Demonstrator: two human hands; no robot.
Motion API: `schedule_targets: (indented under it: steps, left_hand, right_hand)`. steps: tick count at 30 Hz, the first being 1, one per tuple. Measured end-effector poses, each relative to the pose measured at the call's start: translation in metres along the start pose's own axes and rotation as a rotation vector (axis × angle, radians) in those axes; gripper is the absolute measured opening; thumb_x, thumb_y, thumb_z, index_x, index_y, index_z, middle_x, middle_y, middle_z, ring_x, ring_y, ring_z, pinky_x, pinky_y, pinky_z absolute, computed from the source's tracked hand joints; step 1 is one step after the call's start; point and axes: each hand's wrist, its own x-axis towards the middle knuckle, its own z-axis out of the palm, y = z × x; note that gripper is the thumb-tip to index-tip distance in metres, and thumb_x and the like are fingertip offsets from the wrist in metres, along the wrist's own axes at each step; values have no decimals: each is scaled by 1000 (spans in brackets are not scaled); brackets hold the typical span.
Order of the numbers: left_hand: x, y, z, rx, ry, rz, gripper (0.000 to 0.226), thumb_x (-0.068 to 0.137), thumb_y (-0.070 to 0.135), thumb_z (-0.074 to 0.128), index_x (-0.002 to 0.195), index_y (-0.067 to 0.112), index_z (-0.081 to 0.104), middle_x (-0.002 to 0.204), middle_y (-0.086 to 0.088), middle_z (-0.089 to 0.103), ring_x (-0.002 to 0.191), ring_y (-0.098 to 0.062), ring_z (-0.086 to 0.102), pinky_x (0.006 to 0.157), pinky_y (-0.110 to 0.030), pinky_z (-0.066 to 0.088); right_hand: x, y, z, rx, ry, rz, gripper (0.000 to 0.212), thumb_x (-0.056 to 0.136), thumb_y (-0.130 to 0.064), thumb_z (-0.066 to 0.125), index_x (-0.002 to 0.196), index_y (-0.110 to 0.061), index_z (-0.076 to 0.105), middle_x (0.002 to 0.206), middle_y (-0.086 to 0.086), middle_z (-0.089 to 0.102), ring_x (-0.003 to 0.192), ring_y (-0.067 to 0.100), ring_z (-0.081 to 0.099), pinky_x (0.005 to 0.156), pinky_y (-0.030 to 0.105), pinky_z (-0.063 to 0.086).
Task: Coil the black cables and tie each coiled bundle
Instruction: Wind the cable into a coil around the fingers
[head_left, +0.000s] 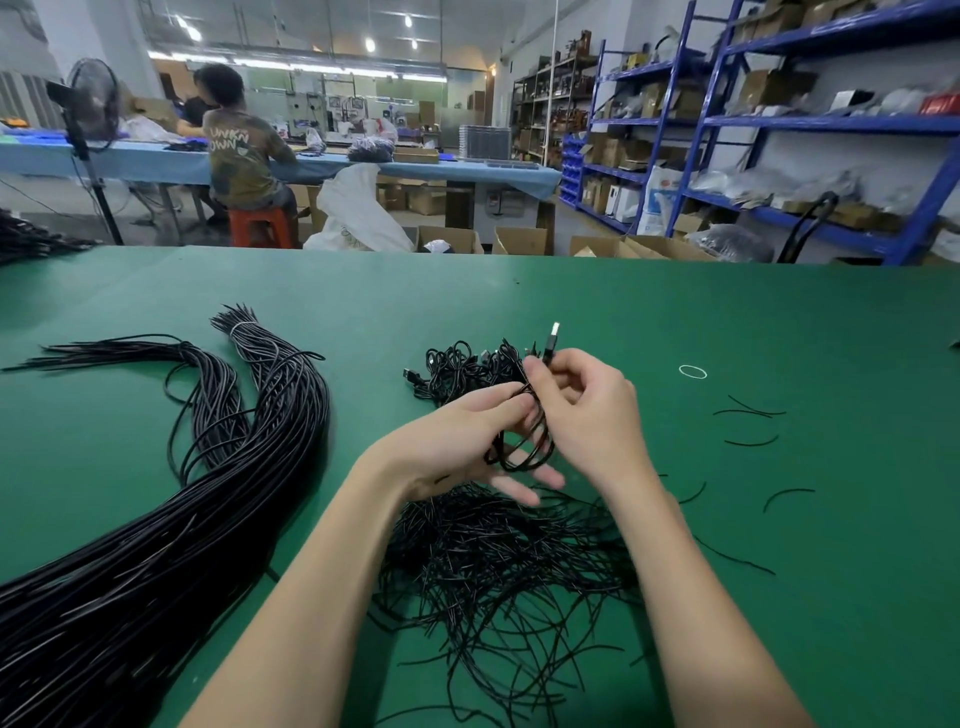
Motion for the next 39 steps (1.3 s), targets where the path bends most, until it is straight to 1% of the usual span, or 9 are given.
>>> schedule_targets:
  steps: [3, 5, 9, 13, 18, 22, 28, 34, 39]
  left_hand:
    - [2, -2, 0, 59, 26, -13, 39, 109, 29, 38, 136, 2, 44, 98, -11, 55, 72, -22, 68, 46, -21, 48]
    - [4, -2, 3, 71, 46, -9, 37, 109, 26, 37, 135, 0, 42, 98, -12, 57, 62, -17, 60, 43, -18, 40]
    - [8, -3, 6, 204, 76, 11, 34, 110, 28, 30, 131, 4, 45, 86, -9, 73, 54, -11, 46, 45, -17, 32]
    - [9, -5, 6, 343, 145, 37, 37, 110, 31, 29, 118, 4, 53, 80, -7, 71, 54, -12, 43, 48, -20, 31]
    - [10, -6, 9, 293, 148, 34, 28, 110, 24, 30, 101, 7, 51, 66, 0, 45, 55, -15, 48, 45, -20, 31]
    - [8, -6, 12, 178, 149, 25, 31, 111, 22, 29, 117, 1, 50, 77, -4, 60, 68, -26, 71, 46, -22, 49]
    - [10, -7, 8, 187, 164, 18, 29, 111, 24, 30, 124, 4, 46, 83, -3, 69, 54, -11, 45, 45, -17, 31]
    - [10, -5, 11, 234, 92, 7, 23, 110, 27, 34, 98, 21, 53, 70, 4, 49, 57, -10, 42, 51, -19, 27]
    - [10, -4, 19, 293, 31, 1, 21, 110, 26, 32, 100, 18, 48, 69, 5, 38, 61, -10, 37, 57, -24, 27]
  right_hand:
    - [3, 5, -9, 43, -83, -24, 17, 95, -32, 71, 81, -22, 70, 72, -1, 73, 62, 19, 66, 65, 27, 54]
    - [3, 7, -10, 78, -78, -23, 16, 96, -31, 70, 83, -21, 69, 67, -1, 71, 53, 13, 63, 55, 23, 52]
    - [5, 13, -13, 0, -160, 37, 18, 98, -37, 66, 86, -24, 66, 64, -10, 68, 47, 6, 56, 53, 16, 46]
    - [6, 20, -21, 131, -318, 149, 5, 94, -28, 73, 91, -23, 72, 77, -9, 72, 54, 8, 54, 54, 24, 49]
    - [1, 25, -20, 344, -285, 247, 3, 92, -18, 75, 91, -15, 76, 74, 0, 72, 55, 9, 52, 49, 19, 44]
    - [1, 23, -17, 322, -211, 184, 4, 89, -18, 78, 88, -17, 75, 71, -1, 73, 48, 11, 52, 50, 19, 46]
    - [-2, 20, -9, 240, -106, 96, 9, 90, -21, 79, 85, -23, 72, 70, -5, 72, 44, 11, 55, 49, 21, 45]
    - [3, 9, -14, 365, -117, 359, 29, 94, -49, 66, 92, -23, 79, 79, -18, 75, 54, 0, 50, 48, 15, 41]
    - [8, 4, -19, 504, -152, 498, 20, 90, -39, 74, 92, -20, 78, 93, -6, 79, 54, 3, 46, 42, 15, 36]
